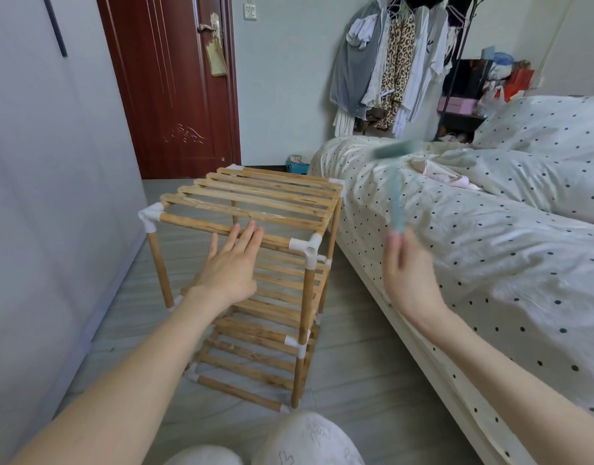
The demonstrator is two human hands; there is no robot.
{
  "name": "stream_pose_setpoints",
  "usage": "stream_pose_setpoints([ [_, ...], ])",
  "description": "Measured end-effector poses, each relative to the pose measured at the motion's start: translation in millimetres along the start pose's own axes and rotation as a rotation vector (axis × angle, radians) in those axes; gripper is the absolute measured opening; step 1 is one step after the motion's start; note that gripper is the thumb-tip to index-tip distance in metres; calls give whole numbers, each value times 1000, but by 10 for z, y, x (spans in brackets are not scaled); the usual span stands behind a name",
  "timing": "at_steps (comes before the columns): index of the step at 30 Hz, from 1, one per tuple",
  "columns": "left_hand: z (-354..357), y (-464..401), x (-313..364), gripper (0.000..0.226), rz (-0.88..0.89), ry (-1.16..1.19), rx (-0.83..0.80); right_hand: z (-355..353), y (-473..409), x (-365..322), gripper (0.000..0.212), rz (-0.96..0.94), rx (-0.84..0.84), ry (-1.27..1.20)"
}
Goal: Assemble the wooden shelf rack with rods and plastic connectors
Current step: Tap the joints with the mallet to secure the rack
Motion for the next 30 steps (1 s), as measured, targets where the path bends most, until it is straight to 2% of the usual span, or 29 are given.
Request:
stream_pose_setpoints([
  [2, 4, 0, -11, 93, -5, -4, -1, 317, 176, -1, 30, -35, -316, 130],
  [4, 14, 0, -24, 93, -5, -4, -2, 304, 130, 68, 32, -20, -291, 76],
  [6, 10, -5, -28, 93, -4, 6, 8, 90, 95, 12, 32, -8, -25, -83],
  [7, 5, -6, -26, 93, -4, 11, 12, 74, 95, 6, 32, -4, 14, -93],
  [10, 6, -7, -27, 93, -10, 10, 7, 295, 172, -43, 34, 29, -270, 29],
  [12, 13, -14, -30, 93, -9, 11, 12, 207, 56, 12, 37, 27, -184, -25],
  [14, 18, -12, -24, 93, -14, 19, 20, -51, 27, -12, 35, 30, 101, -181],
  [15, 16, -12, -15, 93, -15, 21, 17, -76, 33, -33, 33, 27, 119, -191],
  [18, 15, -6, -14, 93, -15, 16, 6, 248, 102, -27, 33, 32, -280, 6],
  [19, 15, -2, -16, 93, -15, 19, 5, 233, 81, -26, 34, -4, -287, 37],
  [20, 13, -2, -15, 93, -14, 25, 6, 185, 11, 1, 35, -22, -244, 24],
  [22, 13, 3, -13, 93, -16, 37, 2, -54, 1, -18, 35, -32, 61, -118],
  [23, 10, 7, -8, 92, -17, 37, -5, -57, 37, -20, 33, -29, 89, -113],
  [24, 8, 13, -8, 92, -19, 30, -14, 53, 80, -31, 33, -21, -15, -51],
  [26, 3, 1, -22, 86, -8, 12, -26, 394, 231, 83, 35, -1, -353, 138],
  [28, -43, -42, -67, 67, 44, -23, -27, 446, 233, 254, 39, 83, -392, 21],
  [30, -143, -114, -216, 52, 56, -35, -14, 384, 211, 305, 40, 156, -316, -188],
])
Point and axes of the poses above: each hand's wrist, its own y-axis away from the middle knuckle, its own z-axis out of the palm, x = y × z, the point moved 7 cm from there along -y, towards the middle knuckle, and after that the axes turned 12 degrees about y, right-handed, at the moved point
